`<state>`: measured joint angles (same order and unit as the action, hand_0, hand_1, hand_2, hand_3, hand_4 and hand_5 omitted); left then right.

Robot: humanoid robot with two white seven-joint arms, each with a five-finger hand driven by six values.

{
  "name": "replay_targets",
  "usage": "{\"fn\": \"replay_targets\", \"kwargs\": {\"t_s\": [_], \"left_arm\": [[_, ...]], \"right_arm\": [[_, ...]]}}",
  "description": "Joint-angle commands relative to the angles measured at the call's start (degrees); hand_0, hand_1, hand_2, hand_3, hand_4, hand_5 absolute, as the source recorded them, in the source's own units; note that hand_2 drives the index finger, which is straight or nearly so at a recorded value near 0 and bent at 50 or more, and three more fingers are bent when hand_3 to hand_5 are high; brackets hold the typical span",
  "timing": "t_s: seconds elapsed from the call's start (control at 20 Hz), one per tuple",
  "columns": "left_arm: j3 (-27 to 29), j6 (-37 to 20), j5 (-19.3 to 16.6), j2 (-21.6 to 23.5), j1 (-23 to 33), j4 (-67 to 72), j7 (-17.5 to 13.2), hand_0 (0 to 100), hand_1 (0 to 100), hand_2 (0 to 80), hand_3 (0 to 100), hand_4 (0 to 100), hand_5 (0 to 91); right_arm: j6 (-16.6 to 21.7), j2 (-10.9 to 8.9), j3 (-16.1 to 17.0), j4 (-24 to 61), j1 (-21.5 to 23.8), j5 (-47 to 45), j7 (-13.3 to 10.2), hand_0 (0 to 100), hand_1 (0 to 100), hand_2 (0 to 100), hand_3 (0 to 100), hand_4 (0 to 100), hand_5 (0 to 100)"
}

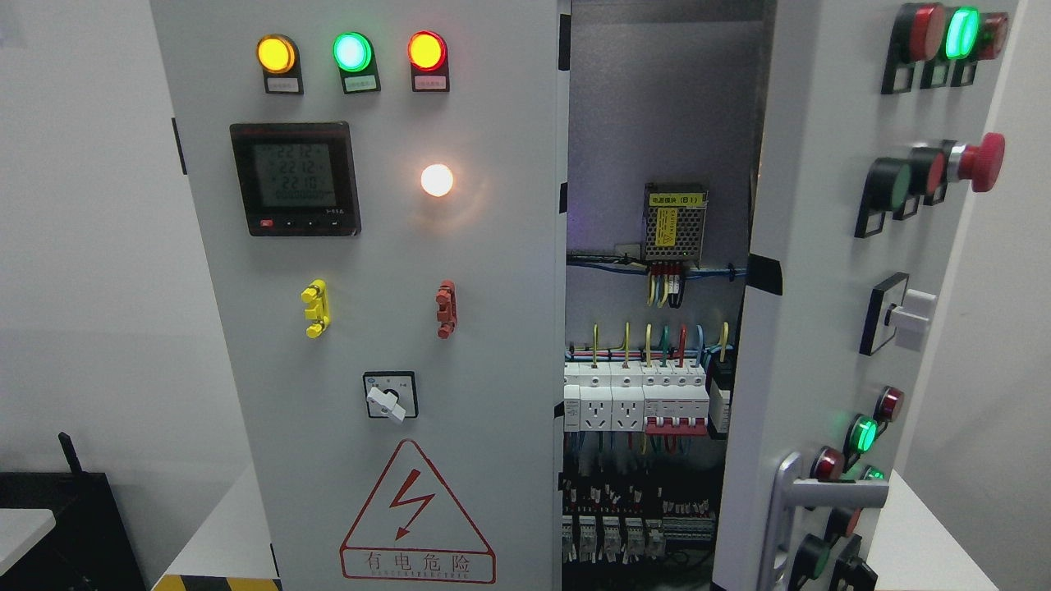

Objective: Open door with both hands

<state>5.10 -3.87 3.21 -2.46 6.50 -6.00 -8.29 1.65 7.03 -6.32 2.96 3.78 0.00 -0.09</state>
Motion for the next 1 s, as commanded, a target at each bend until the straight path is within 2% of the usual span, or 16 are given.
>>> {"fn": "replay_targets", "kwargs": {"t_s": [0.0, 0.4, 0.45, 0.55, 0.65, 0.8, 0.85, 0.95], "left_arm": [[0.0, 0.0, 0.0, 0.0, 0.0, 0.0, 0.0, 0, 0, 0.0, 0, 0, 0.0], [-0.5, -0.3, 0.0, 0.0, 0.3, -0.4, 0.0, 0, 0, 0.0, 0, 0, 0.0], [-1.3, -0.9, 0.1, 0.3, 1.1, -1.5, 0.0, 0, 0, 0.0, 0, 0, 0.0], [-2.9, -4.6, 0.9, 1.7, 7.3, -11.3, -0.5, 0, 0, 0.0, 0, 0, 0.0], [-3.3, -6.8, 6.5, 6.0, 14.1, -27.0, -3.1, 0, 0, 0.0, 0, 0, 0.0], [-2.5, -7.0, 18.8, 12.8, 22.9, -48.8, -7.5, 0, 0, 0.0, 0, 0, 0.0], [-1.4, -7.1, 22.4, 15.4, 24.8, -54.1, -8.4, 0, 0, 0.0, 0, 0, 0.0], [4.5, -7.1, 28.5, 20.2, 27.1, -62.3, -9.8, 0, 0, 0.0, 0, 0, 0.0]], "right_arm": [[0.0, 0.00, 0.0, 0.0, 0.0, 1.4, 0.0, 38, 0, 0, 0, 0, 0], [0.0, 0.00, 0.0, 0.0, 0.0, 1.4, 0.0, 38, 0, 0, 0, 0, 0], [0.0, 0.00, 0.0, 0.0, 0.0, 1.4, 0.0, 38, 0, 0, 0, 0, 0], [0.0, 0.00, 0.1, 0.0, 0.0, 1.4, 0.0, 38, 0, 0, 0, 0, 0], [0.0, 0.00, 0.0, 0.0, 0.0, 1.4, 0.0, 38, 0, 0, 0, 0, 0], [0.0, 0.00, 0.0, 0.0, 0.0, 1.4, 0.0, 38, 0, 0, 0, 0, 0], [0.0, 0.00, 0.0, 0.0, 0.0, 1.4, 0.0, 38, 0, 0, 0, 0, 0], [0.0, 0.00, 0.0, -0.1, 0.0, 1.4, 0.0, 38, 0, 0, 0, 0, 0]]}}
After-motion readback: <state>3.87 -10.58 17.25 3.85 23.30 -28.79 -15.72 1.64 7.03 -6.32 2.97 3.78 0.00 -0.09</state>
